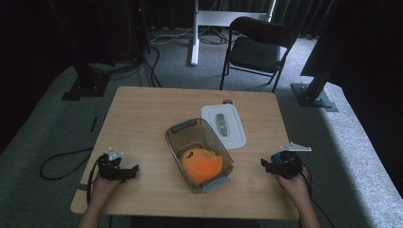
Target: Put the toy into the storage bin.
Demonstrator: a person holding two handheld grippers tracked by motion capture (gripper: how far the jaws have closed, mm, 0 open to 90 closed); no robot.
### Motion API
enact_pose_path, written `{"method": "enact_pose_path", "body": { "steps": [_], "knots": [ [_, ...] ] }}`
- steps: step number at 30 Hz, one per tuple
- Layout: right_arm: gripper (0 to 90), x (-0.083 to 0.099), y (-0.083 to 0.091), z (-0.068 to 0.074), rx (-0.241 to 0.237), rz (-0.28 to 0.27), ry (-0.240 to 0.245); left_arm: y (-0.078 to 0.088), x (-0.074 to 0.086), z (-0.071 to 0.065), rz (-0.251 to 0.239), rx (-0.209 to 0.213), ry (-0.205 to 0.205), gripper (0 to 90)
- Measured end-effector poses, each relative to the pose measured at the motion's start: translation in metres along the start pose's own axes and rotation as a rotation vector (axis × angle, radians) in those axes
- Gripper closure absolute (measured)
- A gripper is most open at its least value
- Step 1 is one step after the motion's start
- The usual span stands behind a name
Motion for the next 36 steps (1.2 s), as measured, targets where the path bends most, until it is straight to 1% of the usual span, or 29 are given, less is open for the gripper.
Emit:
{"method": "enact_pose_path", "body": {
  "steps": [1,2,3,4,5,6,7,8,9,11,13,16,17,19,20,21,25,26,30,31,32,36],
  "knots": [
    [11.1,0.003,-0.001,-0.003,0.007,0.011,0.001,0.0,0.0,0.0,0.0,0.0,0.0,1.5],
    [11.1,0.009,-0.001,-0.013,0.043,0.015,-0.028,0.0,0.0,0.0,0.0,0.0,0.0,1.5],
    [11.1,0.009,-0.001,-0.013,0.043,0.015,-0.028,0.0,0.0,0.0,0.0,0.0,0.0,1.5],
    [11.1,0.013,-0.001,-0.022,0.085,0.023,-0.038,0.0,0.0,0.0,0.0,0.0,0.0,1.5],
    [11.1,0.013,-0.001,-0.022,0.085,0.023,-0.038,0.0,0.0,0.0,0.0,0.0,0.0,1.5],
    [11.1,0.018,-0.001,-0.03,0.097,0.036,-0.057,0.0,0.0,0.0,0.001,0.0,0.0,1.5],
    [11.1,0.018,-0.001,-0.03,0.097,0.036,-0.057,0.0,0.0,0.0,0.0,0.0,0.0,1.5],
    [11.1,0.023,-0.001,-0.039,0.122,0.046,-0.069,0.0,0.0,0.0,0.0,0.0,0.0,1.5],
    [11.1,0.023,-0.001,-0.039,0.122,0.046,-0.069,0.0,0.0,0.0,0.0,0.0,0.0,1.5],
    [11.1,0.028,-0.002,-0.045,0.134,0.058,-0.09,0.0,0.0,0.0,0.0,0.0,0.0,1.5],
    [11.1,0.032,-0.003,-0.049,0.138,0.073,-0.096,0.0,0.0,0.0,0.0,0.0,0.0,1.5],
    [11.1,0.039,-0.006,-0.051,0.14,0.092,-0.109,0.0,0.0,0.0,0.0,0.0,0.0,1.5],
    [11.1,0.041,-0.008,-0.051,0.153,0.108,-0.095,0.0,0.0,0.0,0.0,0.0,0.0,1.5],
    [11.1,0.042,-0.008,-0.051,0.157,0.111,-0.093,0.0,0.0,0.0,0.0,0.0,0.0,1.5],
    [11.2,0.044,-0.009,-0.051,0.155,0.126,-0.093,0.0,0.0,0.0,0.0,0.0,0.0,1.5],
    [11.2,0.046,-0.01,-0.052,0.164,0.131,-0.095,0.0,0.0,0.0,0.0,0.0,0.0,1.5],
    [11.7,0.05,-0.012,-0.053,0.157,0.153,-0.102,0.0,0.0,0.0,0.0,0.0,0.0,1.5],
    [12.6,0.054,-0.016,-0.053,0.161,0.175,-0.095,0.0,0.0,0.0,0.0,0.0,0.0,1.5],
    [15.5,0.053,-0.018,-0.051,0.141,0.173,-0.09,0.0,0.0,0.0,0.001,0.0,0.0,1.5],
    [20.7,0.053,-0.017,-0.051,0.141,0.173,-0.09,0.0,0.0,0.0,0.0,0.0,0.0,1.5],
    [23.0,0.052,-0.015,-0.053,0.146,0.167,-0.094,0.0,0.0,0.0,0.0,0.0,0.0,1.5],
    [23.7,0.052,-0.015,-0.053,0.143,0.169,-0.093,0.0,0.0,0.0,0.0,0.0,0.0,1.5]
  ]
}}
Point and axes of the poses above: each handheld gripper's, and its own axes: y roughly backward along the jaws, x roughly out of its underside, z roughly to its left, the point moved 8 cm from there along -y, roughly forward along the jaws, and after that the axes turned 3 degrees about -y, right-handed, at the moved point
